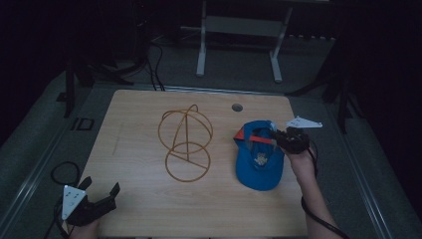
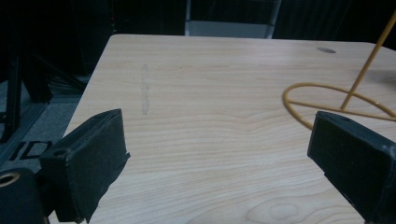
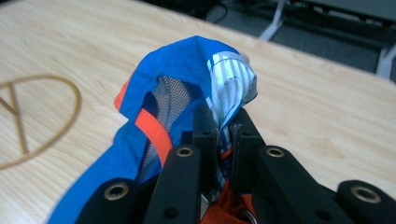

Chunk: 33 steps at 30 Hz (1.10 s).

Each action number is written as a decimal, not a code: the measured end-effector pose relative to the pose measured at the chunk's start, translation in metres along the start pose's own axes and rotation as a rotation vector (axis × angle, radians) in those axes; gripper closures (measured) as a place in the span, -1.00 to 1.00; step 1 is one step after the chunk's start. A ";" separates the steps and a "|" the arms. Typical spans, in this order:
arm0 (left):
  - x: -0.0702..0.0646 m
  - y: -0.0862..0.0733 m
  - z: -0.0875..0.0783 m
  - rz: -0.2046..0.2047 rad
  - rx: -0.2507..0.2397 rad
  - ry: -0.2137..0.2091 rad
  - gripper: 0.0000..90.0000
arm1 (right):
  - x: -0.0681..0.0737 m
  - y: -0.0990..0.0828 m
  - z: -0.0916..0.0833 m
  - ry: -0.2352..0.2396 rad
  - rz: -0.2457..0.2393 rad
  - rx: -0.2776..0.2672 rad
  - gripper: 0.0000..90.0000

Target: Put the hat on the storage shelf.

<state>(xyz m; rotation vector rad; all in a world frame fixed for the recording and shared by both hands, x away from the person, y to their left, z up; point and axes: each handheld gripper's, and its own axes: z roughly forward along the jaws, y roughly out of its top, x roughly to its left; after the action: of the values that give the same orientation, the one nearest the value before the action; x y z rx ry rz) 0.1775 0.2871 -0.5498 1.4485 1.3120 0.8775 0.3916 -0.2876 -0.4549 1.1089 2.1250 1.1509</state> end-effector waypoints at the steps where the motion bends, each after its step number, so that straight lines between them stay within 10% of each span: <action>1: -0.002 0.004 -0.001 -0.002 -0.001 -0.008 -0.90 | 0.001 0.006 -0.008 -0.002 -0.002 -0.020 0.86; 20: -0.044 0.109 -0.024 0.041 -0.034 -0.192 -0.89 | 0.006 0.038 -0.067 0.001 -0.020 -0.136 0.86; 33: -0.082 0.140 -0.016 0.081 -0.041 -0.313 -0.88 | 0.024 0.045 -0.086 0.058 -0.027 -0.182 0.86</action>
<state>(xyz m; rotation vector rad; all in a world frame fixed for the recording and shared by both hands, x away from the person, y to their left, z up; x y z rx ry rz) 0.1905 0.2148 -0.4046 1.5446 1.0032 0.6908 0.3363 -0.2932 -0.3721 0.9728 2.0240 1.3490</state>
